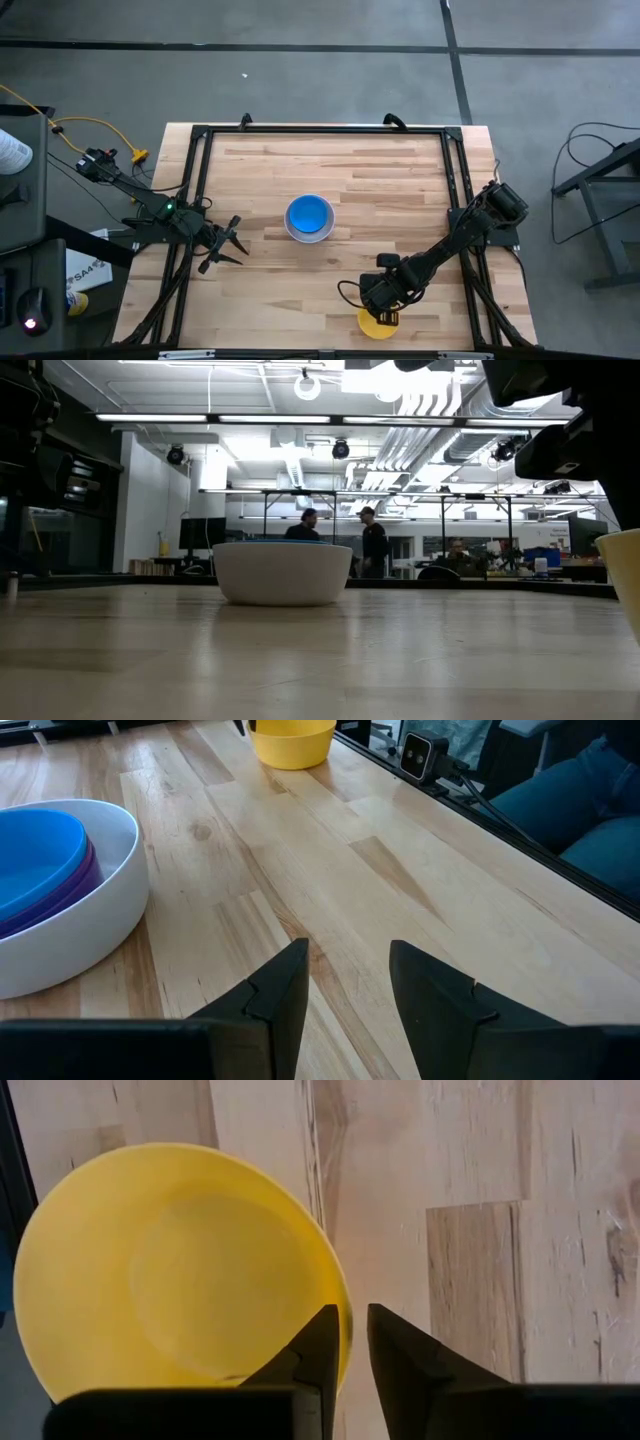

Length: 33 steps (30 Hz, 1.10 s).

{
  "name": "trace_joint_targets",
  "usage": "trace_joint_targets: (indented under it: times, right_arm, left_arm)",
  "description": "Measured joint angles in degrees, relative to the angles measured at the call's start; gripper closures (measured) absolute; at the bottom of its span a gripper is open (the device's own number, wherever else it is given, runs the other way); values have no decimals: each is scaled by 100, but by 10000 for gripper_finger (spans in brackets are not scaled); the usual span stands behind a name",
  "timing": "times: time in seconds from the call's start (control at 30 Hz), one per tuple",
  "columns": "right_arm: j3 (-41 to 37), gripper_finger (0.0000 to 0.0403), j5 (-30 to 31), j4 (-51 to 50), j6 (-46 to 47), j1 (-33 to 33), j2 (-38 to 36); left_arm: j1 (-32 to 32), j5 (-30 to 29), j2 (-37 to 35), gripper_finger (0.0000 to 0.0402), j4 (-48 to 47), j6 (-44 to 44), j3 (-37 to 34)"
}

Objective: Nest bowls inside each other
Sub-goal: Stack the yellow bowl into the blue bowl

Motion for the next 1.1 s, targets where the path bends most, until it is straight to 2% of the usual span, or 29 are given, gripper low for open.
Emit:
trace_joint_targets:
  times: [0.27, 0.57, 1.1]
  right_arm:
    - [-4, 356, -153, -25, 5, 0, 90]
    - [-4, 395, -146, 15, 24, -3, 83]
    - [-2, 398, -125, 17, -252, -4, 81]
  left_arm:
    - [1, 1, -1, 261, 0, 0, 0]
    - [2, 0, 0, 261, 0, 0, 0]
    - [2, 0, -2, 261, 0, 0, 0]
